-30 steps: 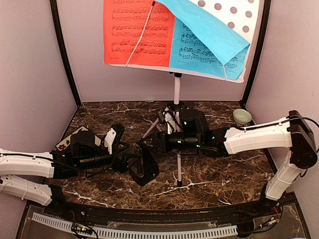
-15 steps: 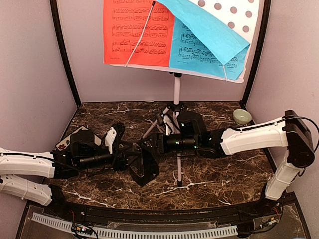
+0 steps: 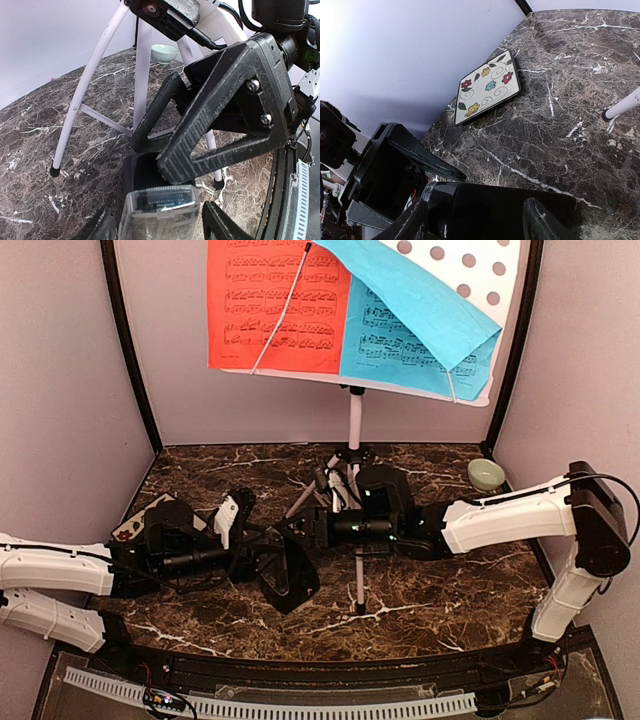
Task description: Set up the instrument practice props
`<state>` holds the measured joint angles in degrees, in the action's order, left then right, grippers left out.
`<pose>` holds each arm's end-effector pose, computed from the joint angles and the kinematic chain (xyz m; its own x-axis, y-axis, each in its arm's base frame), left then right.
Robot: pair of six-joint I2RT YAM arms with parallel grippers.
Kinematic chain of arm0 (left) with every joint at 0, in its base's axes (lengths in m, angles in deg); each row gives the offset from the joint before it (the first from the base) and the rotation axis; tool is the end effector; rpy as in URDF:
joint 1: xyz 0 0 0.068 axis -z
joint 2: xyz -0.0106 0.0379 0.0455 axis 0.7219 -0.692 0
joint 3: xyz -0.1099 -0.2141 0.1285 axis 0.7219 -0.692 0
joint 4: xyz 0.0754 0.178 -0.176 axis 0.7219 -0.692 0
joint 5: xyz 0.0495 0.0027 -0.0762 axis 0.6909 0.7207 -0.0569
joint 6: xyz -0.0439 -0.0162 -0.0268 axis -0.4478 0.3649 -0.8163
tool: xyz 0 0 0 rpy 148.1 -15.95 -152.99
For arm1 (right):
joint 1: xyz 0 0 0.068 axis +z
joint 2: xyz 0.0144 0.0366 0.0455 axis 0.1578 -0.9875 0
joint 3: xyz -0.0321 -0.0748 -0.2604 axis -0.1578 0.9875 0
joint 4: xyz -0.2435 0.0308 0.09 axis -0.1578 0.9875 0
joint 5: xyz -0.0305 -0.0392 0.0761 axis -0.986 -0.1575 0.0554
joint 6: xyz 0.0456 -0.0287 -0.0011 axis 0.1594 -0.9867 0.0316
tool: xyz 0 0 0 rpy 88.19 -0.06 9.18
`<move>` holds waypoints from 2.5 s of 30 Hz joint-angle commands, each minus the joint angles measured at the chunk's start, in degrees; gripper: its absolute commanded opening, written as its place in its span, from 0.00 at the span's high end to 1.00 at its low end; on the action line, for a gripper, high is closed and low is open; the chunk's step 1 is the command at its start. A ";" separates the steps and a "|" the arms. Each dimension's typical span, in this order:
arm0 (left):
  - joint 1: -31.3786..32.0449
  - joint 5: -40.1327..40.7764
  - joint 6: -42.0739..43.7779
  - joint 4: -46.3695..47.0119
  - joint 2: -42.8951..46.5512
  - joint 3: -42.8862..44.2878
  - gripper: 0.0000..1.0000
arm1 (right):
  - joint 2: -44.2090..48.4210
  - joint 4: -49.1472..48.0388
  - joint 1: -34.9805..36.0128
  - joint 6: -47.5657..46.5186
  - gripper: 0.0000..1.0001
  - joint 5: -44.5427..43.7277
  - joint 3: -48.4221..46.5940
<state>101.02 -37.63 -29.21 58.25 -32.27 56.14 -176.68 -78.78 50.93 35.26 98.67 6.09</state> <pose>0.1356 -0.1951 0.2363 -0.2052 0.0961 -0.9740 0.8231 0.5554 -0.1186 0.1860 0.3353 0.2425 -0.6997 0.0121 -0.7144 -0.6427 0.4260 0.6367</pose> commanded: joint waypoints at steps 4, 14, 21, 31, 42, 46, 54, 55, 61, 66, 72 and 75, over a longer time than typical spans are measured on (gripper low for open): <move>-0.23 -0.01 1.23 2.14 -0.88 2.12 0.48 | -3.36 3.94 -0.46 -0.44 0.38 -4.17 2.12; -0.23 -2.36 1.62 1.97 2.05 -1.53 0.71 | -4.35 7.64 -0.33 -3.00 0.40 -9.18 3.72; -0.23 -4.24 2.18 2.39 5.07 -4.48 0.78 | -5.90 7.32 -0.24 -4.26 0.42 -10.56 6.52; -2.15 -0.01 -2.80 -8.81 15.84 0.10 0.84 | -5.60 6.36 0.31 -6.60 0.42 -9.70 6.24; -16.95 3.39 -11.04 -47.09 2.16 21.29 0.88 | -5.19 5.97 1.43 -10.32 0.38 -7.91 4.78; -21.52 -2.03 -11.26 -49.72 -4.60 23.49 0.86 | -4.93 5.91 1.43 -10.96 0.38 -6.79 4.36; -25.03 -5.26 -9.58 -46.49 -17.77 25.54 0.86 | -4.03 5.84 1.55 -11.75 0.35 -5.77 4.08; -25.21 -5.41 -9.51 -45.58 -19.20 25.49 0.86 | -4.06 5.83 1.60 -11.78 0.35 -5.55 3.98; -25.95 -4.25 -8.55 -42.60 -27.59 27.04 0.86 | -4.09 5.92 1.78 -12.22 0.33 -5.13 2.92; -26.29 -3.34 -8.13 -40.65 -32.88 28.75 0.86 | -4.02 6.32 1.95 -12.53 0.32 -5.12 1.74; -26.76 -5.60 -8.28 -39.19 -35.65 29.23 0.67 | -2.63 6.28 2.04 -12.94 0.27 -4.90 0.96; -26.90 -6.55 -8.61 -38.44 -33.98 28.69 0.51 | -2.00 6.87 2.13 -13.30 0.24 -4.58 0.01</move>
<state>74.61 -42.33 -38.26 17.73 -68.31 84.27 -177.69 -82.21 52.37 24.47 94.34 6.07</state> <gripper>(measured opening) 0.459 0.742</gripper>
